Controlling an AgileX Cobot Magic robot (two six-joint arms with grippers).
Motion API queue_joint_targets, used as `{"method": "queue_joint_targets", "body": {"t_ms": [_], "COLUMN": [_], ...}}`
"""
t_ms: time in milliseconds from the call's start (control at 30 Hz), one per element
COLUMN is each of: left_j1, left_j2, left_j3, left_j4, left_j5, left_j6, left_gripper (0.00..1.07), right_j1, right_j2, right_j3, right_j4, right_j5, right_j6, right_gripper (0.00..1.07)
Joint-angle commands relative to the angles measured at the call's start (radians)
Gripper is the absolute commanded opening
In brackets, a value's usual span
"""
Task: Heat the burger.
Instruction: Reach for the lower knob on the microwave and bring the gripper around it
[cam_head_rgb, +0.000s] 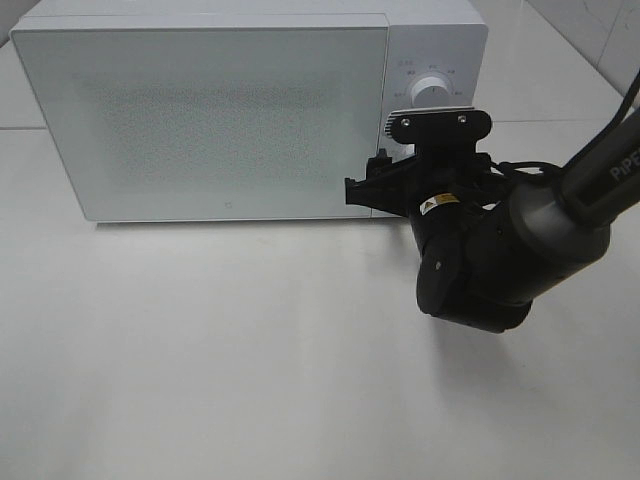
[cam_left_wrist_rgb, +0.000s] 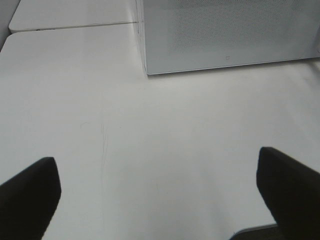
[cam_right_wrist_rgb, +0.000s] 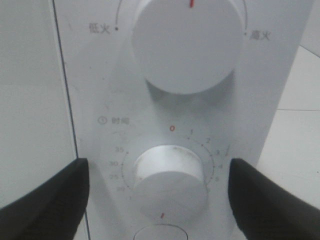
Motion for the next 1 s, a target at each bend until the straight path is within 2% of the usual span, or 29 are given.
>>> {"method": "queue_joint_targets", "body": {"t_ms": [33,233,267,333,367,400,467,500,533,600,667,1000], "left_j1": [0.003,0.003,0.003,0.003,0.003,0.003,0.003,0.003,0.003,0.003,0.003,0.003], "left_j2": [-0.020,-0.020,-0.020,-0.020,-0.020,-0.020,-0.020,-0.020,-0.020,-0.020,-0.020,-0.020], "left_j3": [0.003,0.003,0.003,0.003,0.003,0.003,0.003,0.003,0.003,0.003,0.003,0.003], "left_j4": [-0.001,-0.001,-0.001,0.000,0.000,0.000,0.000,0.000,0.000,0.000,0.000,0.000], "left_j5": [-0.012,-0.012,-0.012,-0.012,-0.012,-0.012,-0.012,-0.012,-0.012,-0.012,-0.012,-0.012], "left_j6": [-0.004,-0.004,-0.004,-0.004,-0.004,-0.004,-0.004,-0.004,-0.004,-0.004,-0.004,-0.004], "left_gripper": [1.00,1.00,1.00,1.00,1.00,1.00,1.00,1.00,1.00,1.00,1.00,1.00], "right_j1": [-0.005,-0.005,-0.005,-0.005,-0.005,-0.005,-0.005,-0.005,-0.005,-0.005,-0.005,-0.005], "right_j2": [-0.001,-0.001,-0.001,-0.001,-0.001,-0.001,-0.001,-0.001,-0.001,-0.001,-0.001,-0.001], "right_j3": [-0.013,-0.013,-0.013,-0.013,-0.013,-0.013,-0.013,-0.013,-0.013,-0.013,-0.013,-0.013], "right_j4": [-0.009,-0.009,-0.009,-0.009,-0.009,-0.009,-0.010,-0.010,-0.011,-0.012,-0.012,-0.043], "right_j5": [-0.026,-0.029,-0.032,-0.032,-0.032,-0.032,-0.036,-0.036,-0.043,-0.045,-0.058,-0.066], "right_j6": [0.005,0.007,0.007,0.007,0.007,0.007,0.007,0.007,0.007,0.007,0.007,0.042], "right_gripper": [0.74,0.64,0.58,0.55,0.46,0.46,0.31,0.31,0.19,0.16,0.06,0.06]}}
